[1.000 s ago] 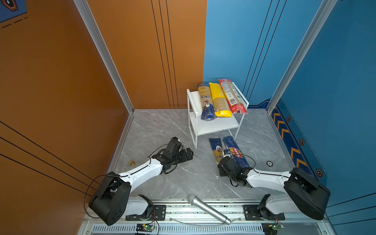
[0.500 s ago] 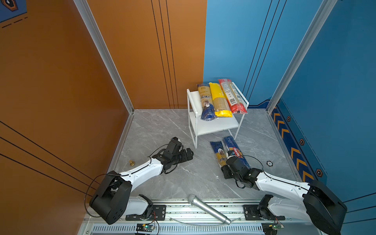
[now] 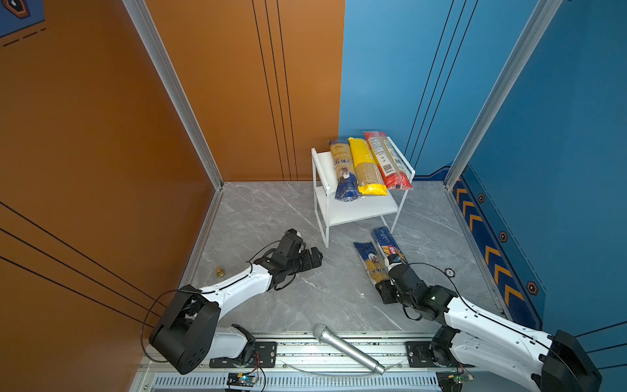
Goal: Arrange pasta packages on shelves
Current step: Pick up the pasta bag from the center of the table.
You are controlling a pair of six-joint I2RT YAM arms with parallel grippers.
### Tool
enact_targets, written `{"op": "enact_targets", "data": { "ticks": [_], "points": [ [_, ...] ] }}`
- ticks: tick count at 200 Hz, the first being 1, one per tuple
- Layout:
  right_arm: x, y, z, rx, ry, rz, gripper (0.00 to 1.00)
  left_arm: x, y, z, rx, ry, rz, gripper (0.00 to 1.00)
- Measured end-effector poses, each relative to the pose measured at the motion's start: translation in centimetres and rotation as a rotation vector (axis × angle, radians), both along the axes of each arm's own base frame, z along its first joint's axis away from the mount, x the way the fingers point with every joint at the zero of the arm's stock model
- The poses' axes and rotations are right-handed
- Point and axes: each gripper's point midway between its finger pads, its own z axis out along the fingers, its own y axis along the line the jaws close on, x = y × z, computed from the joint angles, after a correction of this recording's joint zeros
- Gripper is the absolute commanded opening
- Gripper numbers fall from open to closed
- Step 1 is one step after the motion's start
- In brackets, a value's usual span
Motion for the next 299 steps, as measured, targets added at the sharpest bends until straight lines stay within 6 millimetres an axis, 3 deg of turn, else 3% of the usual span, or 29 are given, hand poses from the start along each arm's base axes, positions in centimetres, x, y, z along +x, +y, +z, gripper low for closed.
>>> {"op": "enact_targets", "data": {
  "ticks": [104,161,196,265,299],
  "points": [
    [-1.0,-0.6,1.6,0.023,-0.023,0.024,0.00,-0.1,0.1,-0.3,0.000,0.002,0.001,0.98],
    [-0.9,-0.2,3.7,0.072,-0.070,0.038,0.00,-0.1,0.2,-0.3,-0.004,0.004,0.000,0.98],
    [-0.8,0.1,5.7,0.091,-0.108,0.059,0.00,-0.2,0.3,-0.6,-0.003,0.010,0.001,0.98],
    [0.1,1.6,11.4,0.129,-0.222,0.115,0.00,-0.1,0.4,-0.5,-0.005,0.009,0.005,0.98],
    [0.7,1.9,13.0,0.116,-0.260,0.128,0.00,-0.2,0.4,-0.5,-0.007,0.010,0.004,0.98]
  ]
}}
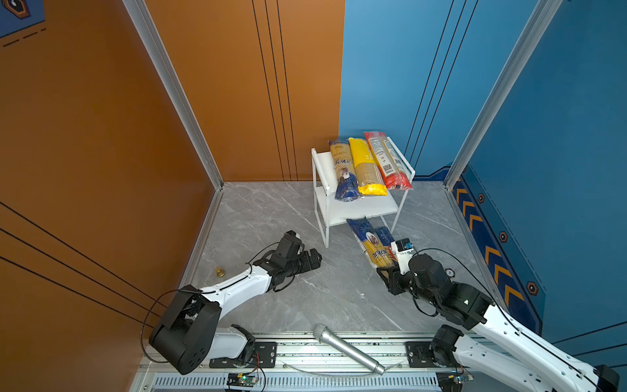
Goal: Arrange pasta packages on shelves
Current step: Place the pasta bag on the shelf.
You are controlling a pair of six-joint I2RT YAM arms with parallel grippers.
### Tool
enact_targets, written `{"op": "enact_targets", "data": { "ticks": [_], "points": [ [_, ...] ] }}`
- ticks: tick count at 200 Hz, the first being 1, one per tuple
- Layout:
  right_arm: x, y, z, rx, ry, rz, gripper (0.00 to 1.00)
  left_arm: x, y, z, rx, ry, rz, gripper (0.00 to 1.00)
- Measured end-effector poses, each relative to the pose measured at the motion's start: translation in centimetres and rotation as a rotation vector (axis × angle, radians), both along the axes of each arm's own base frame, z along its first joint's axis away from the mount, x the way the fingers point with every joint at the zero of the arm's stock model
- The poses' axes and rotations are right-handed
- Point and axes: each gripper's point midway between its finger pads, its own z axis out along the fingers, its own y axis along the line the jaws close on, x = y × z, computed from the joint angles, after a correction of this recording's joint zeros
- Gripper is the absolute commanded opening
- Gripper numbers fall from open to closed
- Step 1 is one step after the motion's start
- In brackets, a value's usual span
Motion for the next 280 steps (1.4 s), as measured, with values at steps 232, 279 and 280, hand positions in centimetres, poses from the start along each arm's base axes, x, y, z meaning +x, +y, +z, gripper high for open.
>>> {"op": "enact_targets", "data": {
  "ticks": [232,279,280],
  "points": [
    [10.8,5.4,3.1,-0.114,-0.119,-0.118,0.00,0.4,0.2,0.2,-0.020,-0.006,0.005,0.98],
    [13.0,6.2,3.3,-0.090,-0.155,-0.151,0.00,0.4,0.2,0.3,-0.024,-0.007,0.002,0.98],
    [13.0,6.2,3.4,-0.089,-0.156,-0.151,0.00,0.4,0.2,0.3,-0.024,-0.007,0.002,0.98]
  ]
}}
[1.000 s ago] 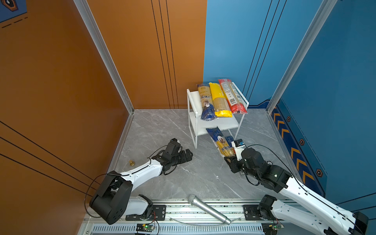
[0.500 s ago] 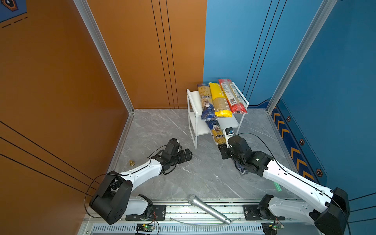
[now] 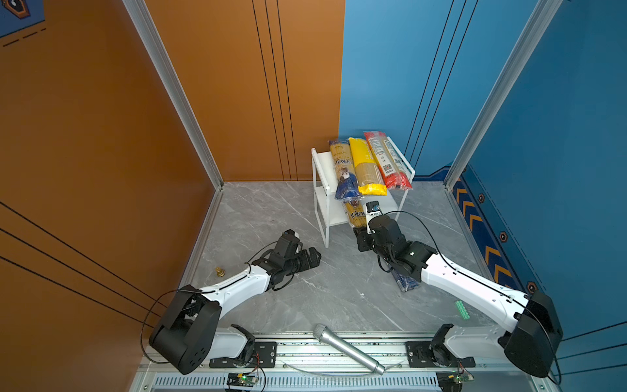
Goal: Arrange pasta packages on shelves
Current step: Place the pasta bag on the shelf.
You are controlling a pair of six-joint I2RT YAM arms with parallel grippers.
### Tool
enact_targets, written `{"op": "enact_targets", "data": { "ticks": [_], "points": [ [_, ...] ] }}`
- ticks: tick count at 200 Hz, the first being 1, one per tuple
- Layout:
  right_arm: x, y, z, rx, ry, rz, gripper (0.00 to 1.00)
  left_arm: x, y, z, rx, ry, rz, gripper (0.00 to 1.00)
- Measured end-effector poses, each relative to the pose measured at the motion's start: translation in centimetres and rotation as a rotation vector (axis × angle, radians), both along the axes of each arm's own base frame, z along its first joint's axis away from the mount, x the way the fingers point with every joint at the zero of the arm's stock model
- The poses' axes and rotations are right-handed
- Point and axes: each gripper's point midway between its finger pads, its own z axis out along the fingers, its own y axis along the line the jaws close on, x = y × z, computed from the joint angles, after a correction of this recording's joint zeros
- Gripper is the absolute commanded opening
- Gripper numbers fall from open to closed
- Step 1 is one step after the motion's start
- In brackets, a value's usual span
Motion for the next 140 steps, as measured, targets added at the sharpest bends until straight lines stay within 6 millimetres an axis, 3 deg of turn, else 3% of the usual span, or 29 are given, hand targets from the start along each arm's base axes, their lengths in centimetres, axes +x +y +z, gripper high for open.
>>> {"op": "enact_targets", "data": {
  "ticks": [140],
  "points": [
    [3.1,1.0,0.3,0.070,-0.073,-0.034,0.00,0.3,0.4,0.7,-0.012,-0.017,0.012,0.98]
  ]
}}
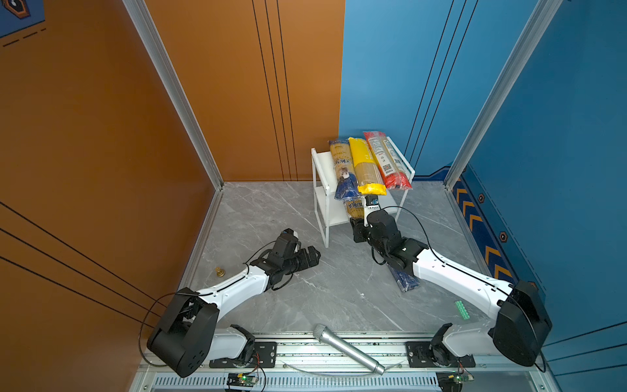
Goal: Arrange pasta packages on shelves
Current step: Place the pasta bag on the shelf.
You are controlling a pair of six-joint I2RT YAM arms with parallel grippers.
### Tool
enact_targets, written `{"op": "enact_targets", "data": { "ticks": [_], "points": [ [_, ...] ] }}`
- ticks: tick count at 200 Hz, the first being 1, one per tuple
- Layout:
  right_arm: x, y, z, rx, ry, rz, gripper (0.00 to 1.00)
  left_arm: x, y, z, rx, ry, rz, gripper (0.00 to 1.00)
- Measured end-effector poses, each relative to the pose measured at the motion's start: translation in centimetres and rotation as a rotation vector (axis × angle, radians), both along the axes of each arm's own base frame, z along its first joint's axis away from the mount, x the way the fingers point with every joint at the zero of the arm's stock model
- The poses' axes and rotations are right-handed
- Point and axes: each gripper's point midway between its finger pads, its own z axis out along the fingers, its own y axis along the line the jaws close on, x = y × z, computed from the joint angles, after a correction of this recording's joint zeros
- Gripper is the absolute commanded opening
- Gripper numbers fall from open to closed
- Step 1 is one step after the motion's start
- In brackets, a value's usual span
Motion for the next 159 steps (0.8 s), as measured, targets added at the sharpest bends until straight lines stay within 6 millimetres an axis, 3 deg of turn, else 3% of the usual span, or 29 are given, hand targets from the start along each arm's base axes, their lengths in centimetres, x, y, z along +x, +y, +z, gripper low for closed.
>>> {"op": "enact_targets", "data": {
  "ticks": [75,159],
  "points": [
    [0.9,0.8,-2.8,-0.032,0.039,0.000,0.00,-0.2,0.4,-0.4,0.004,0.009,0.006,0.98],
    [1.7,1.5,-1.9,0.001,0.001,-0.001,0.00,0.0,0.6,-0.3,-0.002,0.009,0.013,0.98]
  ]
}}
